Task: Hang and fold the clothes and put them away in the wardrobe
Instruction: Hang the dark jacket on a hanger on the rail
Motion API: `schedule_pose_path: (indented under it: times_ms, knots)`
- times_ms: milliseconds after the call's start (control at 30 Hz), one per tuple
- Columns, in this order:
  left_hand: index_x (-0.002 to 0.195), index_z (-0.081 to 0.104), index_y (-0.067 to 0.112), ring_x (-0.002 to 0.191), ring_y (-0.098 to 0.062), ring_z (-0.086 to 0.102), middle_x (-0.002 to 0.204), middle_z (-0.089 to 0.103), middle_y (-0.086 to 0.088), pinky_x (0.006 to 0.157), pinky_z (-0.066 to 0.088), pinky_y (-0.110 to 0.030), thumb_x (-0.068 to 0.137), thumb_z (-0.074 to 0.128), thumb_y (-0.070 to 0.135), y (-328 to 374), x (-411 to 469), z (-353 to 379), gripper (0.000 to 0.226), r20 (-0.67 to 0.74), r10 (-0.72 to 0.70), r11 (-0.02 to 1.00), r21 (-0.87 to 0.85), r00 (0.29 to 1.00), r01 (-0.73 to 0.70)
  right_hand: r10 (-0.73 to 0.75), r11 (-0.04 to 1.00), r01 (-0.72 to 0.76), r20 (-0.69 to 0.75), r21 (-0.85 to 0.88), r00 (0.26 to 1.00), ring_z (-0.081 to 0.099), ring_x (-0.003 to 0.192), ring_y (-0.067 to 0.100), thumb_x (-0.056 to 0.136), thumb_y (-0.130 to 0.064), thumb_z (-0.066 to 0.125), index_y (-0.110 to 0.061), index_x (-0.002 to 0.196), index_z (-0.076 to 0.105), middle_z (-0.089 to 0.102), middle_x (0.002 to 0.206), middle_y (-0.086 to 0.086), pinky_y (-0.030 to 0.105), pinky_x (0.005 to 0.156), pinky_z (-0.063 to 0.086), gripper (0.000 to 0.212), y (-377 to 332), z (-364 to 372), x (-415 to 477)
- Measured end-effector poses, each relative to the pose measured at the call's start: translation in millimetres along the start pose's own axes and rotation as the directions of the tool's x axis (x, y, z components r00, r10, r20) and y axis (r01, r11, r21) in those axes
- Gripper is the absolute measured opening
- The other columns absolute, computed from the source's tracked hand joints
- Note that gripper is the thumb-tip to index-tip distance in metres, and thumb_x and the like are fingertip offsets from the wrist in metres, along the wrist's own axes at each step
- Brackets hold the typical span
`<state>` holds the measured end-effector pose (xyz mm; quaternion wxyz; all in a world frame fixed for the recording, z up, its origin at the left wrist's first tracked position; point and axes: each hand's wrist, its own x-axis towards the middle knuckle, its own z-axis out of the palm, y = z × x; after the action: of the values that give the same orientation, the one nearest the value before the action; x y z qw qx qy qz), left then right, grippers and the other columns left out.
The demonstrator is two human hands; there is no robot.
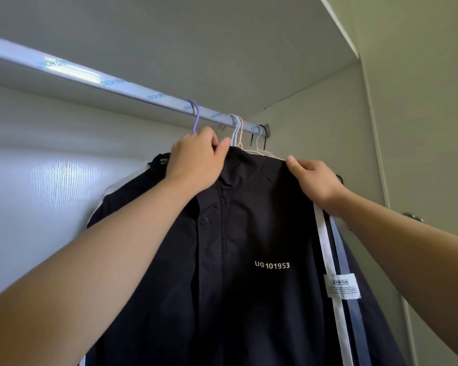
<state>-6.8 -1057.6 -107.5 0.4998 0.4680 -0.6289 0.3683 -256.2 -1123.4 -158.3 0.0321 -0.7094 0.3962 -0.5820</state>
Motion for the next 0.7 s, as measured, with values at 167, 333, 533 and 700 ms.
schedule_pose_path:
  times_ms: [167, 333, 533, 700]
  knots:
    - [0.104, 0.056, 0.022, 0.097, -0.028, 0.059, 0.101, 0.063, 0.000, 0.076, 0.046, -0.037, 0.090, 0.048, 0.072, 13, 12, 10, 0.052, 0.176, -0.262, 0.962, -0.033, 0.949, 0.272, 0.068, 0.971, -0.095, 0.128, 0.218, 0.989, 0.068, 0.104, 0.011, 0.100, -0.064, 0.039, -0.015, 0.099, 0.074, 0.076, 0.105, -0.001, 0.025, 0.093, 0.047, 0.060, 4, -5, -9]
    - [0.094, 0.067, 0.022, 0.090, -0.022, 0.062, 0.093, 0.066, 0.002, 0.085, 0.054, -0.041, 0.078, 0.068, 0.072, 18, 20, 4, 0.052, 0.221, -0.314, 0.933, -0.110, 0.924, 0.343, 0.013, 0.999, -0.018, 0.119, 0.043, 0.993, 0.067, 0.101, 0.018, 0.097, -0.067, 0.043, -0.021, 0.105, 0.069, 0.074, 0.101, -0.003, 0.032, 0.097, 0.051, 0.053, 0, -2, -12]
    - [0.107, 0.076, 0.023, 0.105, -0.019, 0.065, 0.113, 0.071, 0.001, 0.095, 0.053, -0.031, 0.069, 0.093, 0.025, 9, 24, 2, 0.042, 0.407, -0.347, 0.831, -0.284, 0.845, 0.478, -0.101, 0.995, 0.103, 0.192, 0.001, 0.976, 0.062, 0.090, -0.015, 0.090, -0.053, 0.069, -0.033, 0.121, 0.063, 0.067, 0.103, -0.026, 0.000, 0.074, 0.042, 0.037, 1, -7, -21]
    - [0.109, 0.075, 0.030, 0.115, -0.021, 0.061, 0.130, 0.065, -0.004, 0.095, 0.051, -0.028, 0.070, 0.078, -0.011, 2, 18, 4, 0.057, 0.459, -0.332, 0.755, -0.394, 0.824, 0.524, -0.071, 0.997, 0.071, 0.275, 0.009, 0.959, 0.061, 0.084, -0.019, 0.089, -0.028, 0.078, -0.034, 0.108, 0.067, 0.069, 0.088, -0.034, -0.004, 0.070, 0.041, 0.023, 11, -12, -26]
